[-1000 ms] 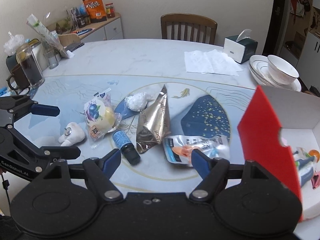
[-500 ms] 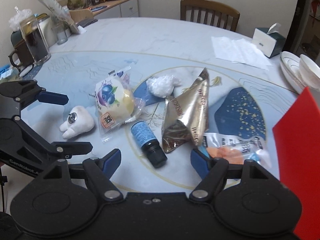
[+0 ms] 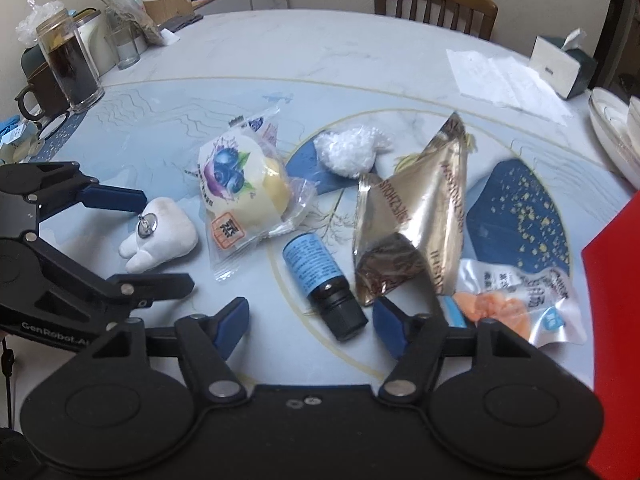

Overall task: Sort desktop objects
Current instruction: 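Grasp the white tooth plush with the left tool while the right tool grasps the blue bottle, then carry the tooth plush and blue bottle over the red box with both tools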

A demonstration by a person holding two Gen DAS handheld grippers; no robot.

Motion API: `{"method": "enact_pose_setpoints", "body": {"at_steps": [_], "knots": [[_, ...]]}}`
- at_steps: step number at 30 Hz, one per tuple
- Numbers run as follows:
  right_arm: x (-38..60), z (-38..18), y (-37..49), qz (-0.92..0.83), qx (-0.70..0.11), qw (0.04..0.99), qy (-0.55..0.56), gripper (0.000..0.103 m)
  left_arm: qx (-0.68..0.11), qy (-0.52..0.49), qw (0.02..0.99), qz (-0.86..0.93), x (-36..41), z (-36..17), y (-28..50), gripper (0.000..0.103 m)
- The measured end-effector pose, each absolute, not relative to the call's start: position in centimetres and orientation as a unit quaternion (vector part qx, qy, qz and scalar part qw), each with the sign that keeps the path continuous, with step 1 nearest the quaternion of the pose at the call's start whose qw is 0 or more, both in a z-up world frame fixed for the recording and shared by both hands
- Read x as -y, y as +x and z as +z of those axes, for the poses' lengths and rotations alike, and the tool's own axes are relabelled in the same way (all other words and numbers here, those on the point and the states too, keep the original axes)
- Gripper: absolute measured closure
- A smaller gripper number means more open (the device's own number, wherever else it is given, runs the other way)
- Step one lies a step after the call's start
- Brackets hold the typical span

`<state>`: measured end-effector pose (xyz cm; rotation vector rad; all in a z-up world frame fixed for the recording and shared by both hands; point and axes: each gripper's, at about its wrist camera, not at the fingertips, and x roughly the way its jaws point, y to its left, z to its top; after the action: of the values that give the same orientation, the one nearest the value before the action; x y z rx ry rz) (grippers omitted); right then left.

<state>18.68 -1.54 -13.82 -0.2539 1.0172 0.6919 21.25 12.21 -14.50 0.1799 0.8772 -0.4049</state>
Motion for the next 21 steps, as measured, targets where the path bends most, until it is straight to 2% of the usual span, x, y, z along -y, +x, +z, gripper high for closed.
{"method": "enact_pose_setpoints", "body": {"at_steps": [4,7,11,18,21], "knots": [[1.26,-13.73,18.57,0.326,-0.473,0.81,-0.124,0.044,-0.419,0.084,0.883,-0.194,-12.14,-14.34,21.26,0.035],[1.04,-13.7,18.6,0.322,-0.471,0.811,-0.129,0.049,-0.42,0.085,0.883,-0.192,-12.15,-14.28,21.27,0.039],[0.57,-13.65,18.49,0.321,-0.466,0.812,-0.142,0.06,-0.419,0.096,0.883,-0.19,-11.93,-14.23,21.17,0.05],[0.58,-13.5,18.01,0.327,-0.466,0.809,-0.146,0.077,-0.422,0.101,0.88,-0.192,-11.57,-14.16,20.86,0.054],[0.81,-13.47,17.76,0.329,-0.468,0.807,-0.144,0.079,-0.423,0.099,0.88,-0.193,-11.42,-14.14,20.51,0.055]]}}
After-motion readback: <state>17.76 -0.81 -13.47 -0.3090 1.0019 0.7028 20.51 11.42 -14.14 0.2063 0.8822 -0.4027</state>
